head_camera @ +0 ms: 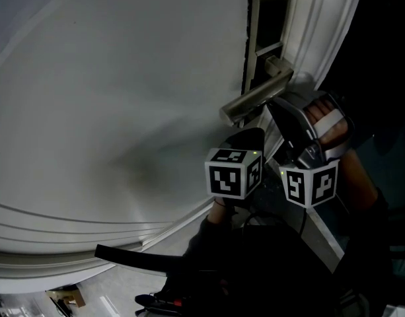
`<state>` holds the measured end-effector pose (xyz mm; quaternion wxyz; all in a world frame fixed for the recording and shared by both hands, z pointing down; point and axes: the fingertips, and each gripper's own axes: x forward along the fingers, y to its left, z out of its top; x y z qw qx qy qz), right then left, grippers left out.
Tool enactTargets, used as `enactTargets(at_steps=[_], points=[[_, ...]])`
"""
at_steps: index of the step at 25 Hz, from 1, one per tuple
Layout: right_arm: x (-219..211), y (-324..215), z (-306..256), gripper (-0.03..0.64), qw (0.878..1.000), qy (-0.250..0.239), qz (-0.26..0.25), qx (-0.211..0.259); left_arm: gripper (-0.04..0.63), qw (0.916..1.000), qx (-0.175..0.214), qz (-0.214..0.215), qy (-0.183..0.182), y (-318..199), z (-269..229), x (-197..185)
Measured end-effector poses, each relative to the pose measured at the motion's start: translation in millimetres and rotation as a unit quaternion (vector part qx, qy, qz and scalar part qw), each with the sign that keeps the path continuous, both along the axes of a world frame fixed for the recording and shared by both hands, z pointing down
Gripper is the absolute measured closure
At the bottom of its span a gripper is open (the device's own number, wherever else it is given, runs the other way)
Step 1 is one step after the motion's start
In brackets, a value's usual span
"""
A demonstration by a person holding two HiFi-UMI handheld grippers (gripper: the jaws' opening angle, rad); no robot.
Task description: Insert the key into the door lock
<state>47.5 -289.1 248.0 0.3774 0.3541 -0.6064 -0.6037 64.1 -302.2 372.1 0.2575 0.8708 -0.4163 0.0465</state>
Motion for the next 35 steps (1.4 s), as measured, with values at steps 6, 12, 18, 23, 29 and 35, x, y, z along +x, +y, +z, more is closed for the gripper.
enactTargets(at_steps=[6, 12, 18, 23, 29, 35], points=[[-0.1, 0.0, -0.1, 0.604, 1.000, 0.003, 0.000, 0.001, 0.595, 1.0000, 0.000, -0.001, -0.003, 1.0, 0.4, -0.5], [-0.1, 0.1, -0.2, 0.604, 1.000, 0.004, 0.001, -0.001, 0.595, 1.0000, -0.001, 0.001, -0.003, 2.6, 0.5, 0.3], [0.3, 0.6, -0.5, 0.604, 1.000, 0.000, 0.005, 0.001, 0.595, 1.0000, 0.002, 0.000, -0.001, 3.0, -0.7, -0.2], [0.0, -1.2, -0.6, 0.604, 1.000, -0.002, 0.003, 0.000, 0.595, 1.0000, 0.002, -0.004, 0.001, 0.6, -2.1, -2.6], [-0.2, -2.9, 0.6, 0.604, 1.000, -0.001, 0.003, 0.000, 0.595, 1.0000, 0.002, -0.003, 0.001, -0.6, -1.2, -2.4], [-0.9, -2.2, 0.5, 0.604, 1.000, -0.002, 0.002, 0.002, 0.595, 1.0000, 0.002, -0.001, -0.001, -1.3, 0.5, -3.0]])
